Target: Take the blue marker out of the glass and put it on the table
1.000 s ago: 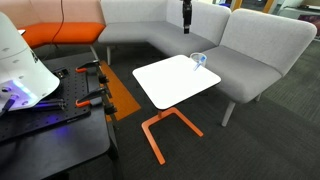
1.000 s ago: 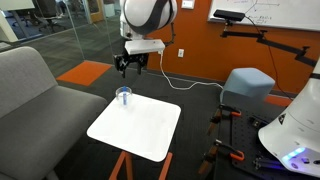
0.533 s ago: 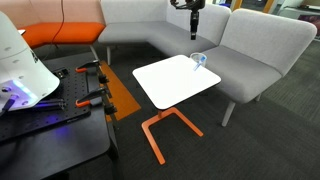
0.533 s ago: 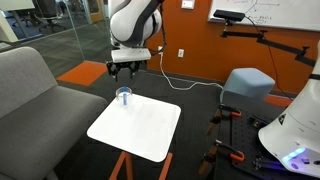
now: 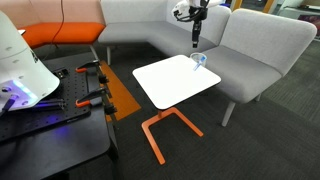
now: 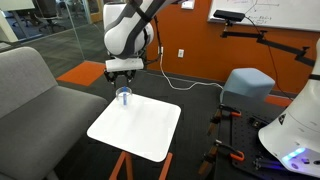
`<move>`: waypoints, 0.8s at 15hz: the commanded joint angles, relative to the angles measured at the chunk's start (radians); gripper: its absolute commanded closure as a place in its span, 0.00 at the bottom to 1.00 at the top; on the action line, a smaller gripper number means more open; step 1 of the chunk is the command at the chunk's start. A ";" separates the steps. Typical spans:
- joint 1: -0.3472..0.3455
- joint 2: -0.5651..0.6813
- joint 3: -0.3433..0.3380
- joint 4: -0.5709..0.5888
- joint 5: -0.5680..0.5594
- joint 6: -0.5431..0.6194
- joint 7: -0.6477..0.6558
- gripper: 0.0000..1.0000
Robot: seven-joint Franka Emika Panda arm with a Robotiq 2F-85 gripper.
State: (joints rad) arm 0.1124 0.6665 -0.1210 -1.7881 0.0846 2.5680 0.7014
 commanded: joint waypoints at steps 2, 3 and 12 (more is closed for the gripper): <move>0.015 0.059 -0.033 0.056 0.036 -0.008 0.042 0.39; 0.012 0.072 -0.035 0.064 0.043 -0.008 0.039 0.40; -0.003 0.148 -0.039 0.124 0.099 -0.026 0.031 0.57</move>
State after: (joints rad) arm 0.1083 0.7908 -0.1528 -1.7010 0.1589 2.5679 0.7165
